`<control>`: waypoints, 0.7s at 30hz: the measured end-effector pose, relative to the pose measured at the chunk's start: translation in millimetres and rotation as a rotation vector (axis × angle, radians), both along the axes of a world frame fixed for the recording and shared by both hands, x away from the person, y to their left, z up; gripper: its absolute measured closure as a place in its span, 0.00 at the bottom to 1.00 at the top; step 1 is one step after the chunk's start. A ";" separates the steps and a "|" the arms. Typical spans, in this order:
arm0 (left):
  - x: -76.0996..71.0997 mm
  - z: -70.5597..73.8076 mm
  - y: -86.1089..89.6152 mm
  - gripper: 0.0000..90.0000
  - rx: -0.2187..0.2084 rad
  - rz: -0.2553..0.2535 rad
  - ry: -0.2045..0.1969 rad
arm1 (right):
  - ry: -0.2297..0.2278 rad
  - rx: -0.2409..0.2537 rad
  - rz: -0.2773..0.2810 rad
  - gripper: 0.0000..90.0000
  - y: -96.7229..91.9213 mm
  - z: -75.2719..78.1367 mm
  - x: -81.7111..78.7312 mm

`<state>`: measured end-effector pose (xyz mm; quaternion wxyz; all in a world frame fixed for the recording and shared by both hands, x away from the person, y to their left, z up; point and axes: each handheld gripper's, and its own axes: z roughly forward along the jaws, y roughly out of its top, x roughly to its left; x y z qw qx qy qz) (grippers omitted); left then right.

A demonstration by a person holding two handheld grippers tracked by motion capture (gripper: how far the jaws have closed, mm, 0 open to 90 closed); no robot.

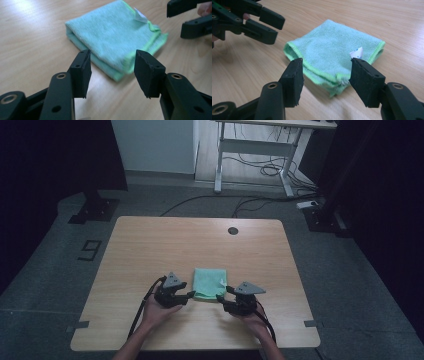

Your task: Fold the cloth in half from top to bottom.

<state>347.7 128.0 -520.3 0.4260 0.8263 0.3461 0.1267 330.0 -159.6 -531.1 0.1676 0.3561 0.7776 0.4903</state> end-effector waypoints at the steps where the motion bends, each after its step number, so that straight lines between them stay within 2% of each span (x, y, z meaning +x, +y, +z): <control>1: -2.3 -0.5 1.1 0.53 0.001 0.000 0.002 | 0.000 0.000 0.000 0.49 0.0 0.0 0.0; 4: -14.2 -3.5 7.9 0.52 0.005 0.005 -0.001 | 0.001 0.010 0.001 0.48 -5.9 0.0 -7.9; 13: -36.3 -7.9 20.3 0.51 0.015 0.010 -0.004 | 0.003 0.002 -0.022 0.48 -16.7 -5.1 -25.2; 16: -43.6 -10.2 25.2 0.51 0.007 0.019 0.006 | 0.009 -0.004 -0.025 0.48 -21.0 -7.1 -31.7; 21: -53.8 -16.9 29.4 0.50 0.021 0.024 0.015 | 0.023 0.004 -0.040 0.48 -29.8 -7.8 -43.1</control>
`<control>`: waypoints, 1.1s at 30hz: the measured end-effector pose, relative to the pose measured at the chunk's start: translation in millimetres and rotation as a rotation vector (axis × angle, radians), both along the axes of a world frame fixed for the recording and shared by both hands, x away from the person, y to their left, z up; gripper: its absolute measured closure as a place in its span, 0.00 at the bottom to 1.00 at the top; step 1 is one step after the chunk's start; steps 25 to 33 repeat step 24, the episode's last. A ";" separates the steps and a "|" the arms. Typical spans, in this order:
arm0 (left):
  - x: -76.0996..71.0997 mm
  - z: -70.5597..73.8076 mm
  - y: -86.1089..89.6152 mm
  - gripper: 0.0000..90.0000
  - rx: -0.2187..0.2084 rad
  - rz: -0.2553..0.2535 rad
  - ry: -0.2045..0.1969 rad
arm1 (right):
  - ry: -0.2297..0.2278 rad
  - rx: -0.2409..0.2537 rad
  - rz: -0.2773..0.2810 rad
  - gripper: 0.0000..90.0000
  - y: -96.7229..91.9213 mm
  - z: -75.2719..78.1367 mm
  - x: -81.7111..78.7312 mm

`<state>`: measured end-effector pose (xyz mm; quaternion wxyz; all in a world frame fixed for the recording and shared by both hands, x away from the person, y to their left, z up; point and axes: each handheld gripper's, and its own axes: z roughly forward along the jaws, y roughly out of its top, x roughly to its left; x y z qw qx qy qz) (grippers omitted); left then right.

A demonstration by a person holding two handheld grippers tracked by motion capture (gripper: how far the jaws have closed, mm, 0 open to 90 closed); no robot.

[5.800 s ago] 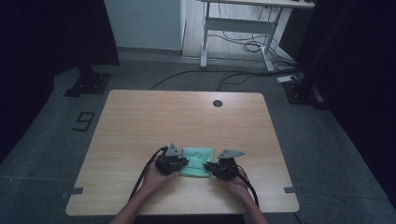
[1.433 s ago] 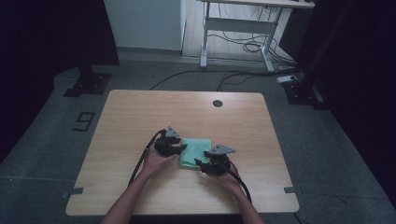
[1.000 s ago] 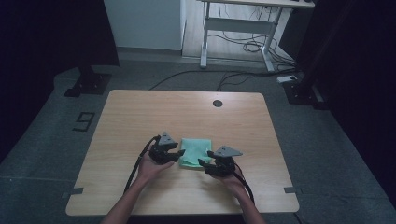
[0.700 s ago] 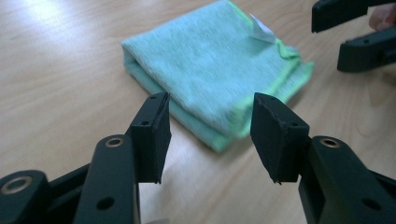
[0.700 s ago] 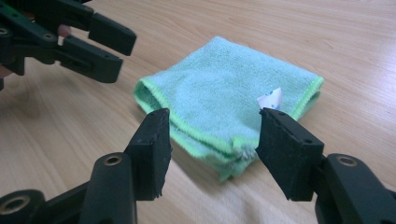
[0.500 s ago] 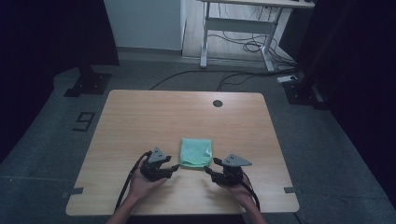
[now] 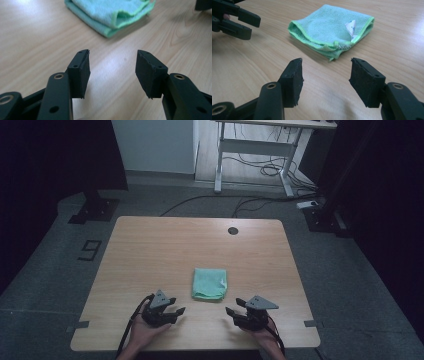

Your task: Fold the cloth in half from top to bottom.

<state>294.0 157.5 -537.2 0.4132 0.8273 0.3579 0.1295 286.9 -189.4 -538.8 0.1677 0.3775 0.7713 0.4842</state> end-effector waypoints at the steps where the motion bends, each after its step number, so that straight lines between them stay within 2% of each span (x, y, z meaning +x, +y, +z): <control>1: -1.2 -1.1 0.3 0.50 0.008 0.003 0.001 | -0.001 -0.001 -0.001 0.48 -0.7 -0.1 -1.5; 8: -1.9 -3.1 3.4 0.50 0.023 0.008 -0.008 | 0.007 -0.011 -0.008 0.48 -8.7 -3.4 -9.0; 13: -1.9 -4.7 4.8 0.50 0.024 0.012 -0.003 | 0.004 -0.024 -0.015 0.48 -9.8 -4.6 -8.4; 19: -0.7 -4.8 4.3 0.49 0.016 0.016 -0.001 | -0.014 -0.019 -0.027 0.47 -12.3 -2.3 -9.2; 33: -0.2 -2.7 5.1 0.48 0.013 0.016 -0.011 | -0.012 -0.019 -0.035 0.47 -13.3 -2.7 -7.9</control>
